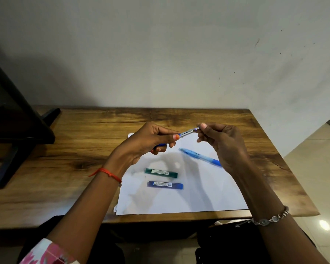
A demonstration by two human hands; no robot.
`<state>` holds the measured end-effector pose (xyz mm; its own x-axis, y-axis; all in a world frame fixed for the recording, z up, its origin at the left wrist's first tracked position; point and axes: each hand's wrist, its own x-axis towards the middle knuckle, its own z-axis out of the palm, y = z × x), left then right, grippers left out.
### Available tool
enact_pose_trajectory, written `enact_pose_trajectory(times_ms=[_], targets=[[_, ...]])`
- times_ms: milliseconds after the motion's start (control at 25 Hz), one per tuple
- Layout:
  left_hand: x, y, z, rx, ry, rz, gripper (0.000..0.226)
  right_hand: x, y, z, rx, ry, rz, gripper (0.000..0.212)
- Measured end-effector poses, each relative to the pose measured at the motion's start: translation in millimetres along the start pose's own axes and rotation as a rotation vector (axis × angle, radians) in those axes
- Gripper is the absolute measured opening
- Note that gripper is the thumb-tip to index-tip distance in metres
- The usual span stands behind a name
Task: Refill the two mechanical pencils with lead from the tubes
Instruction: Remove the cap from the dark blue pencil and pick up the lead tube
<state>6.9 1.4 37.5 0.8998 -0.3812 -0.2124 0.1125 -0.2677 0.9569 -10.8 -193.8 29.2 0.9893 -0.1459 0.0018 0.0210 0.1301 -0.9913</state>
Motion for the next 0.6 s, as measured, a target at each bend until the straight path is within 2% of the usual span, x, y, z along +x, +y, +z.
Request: enact_pose_trajectory(times_ms=[160,360,440,600], targets=[[-3,-3,-15,-0.033,0.048,-0.021,0.011,3,-11,-21,0.183,0.108,0.017,0.016],[-2,-4,-10,0.02,0.015,0.003,0.012,-5,-7,-7,0.223,-0.083,0.439,0.015],[-1,-6,-9,0.029,-0.003,-0.002,0.011,-5,-6,-3,0.178,-0.137,0.45,0.012],[0,-6,-9,0.037,-0.018,-0.005,0.011,-3,0,0,0.052,-0.153,0.347,0.014]])
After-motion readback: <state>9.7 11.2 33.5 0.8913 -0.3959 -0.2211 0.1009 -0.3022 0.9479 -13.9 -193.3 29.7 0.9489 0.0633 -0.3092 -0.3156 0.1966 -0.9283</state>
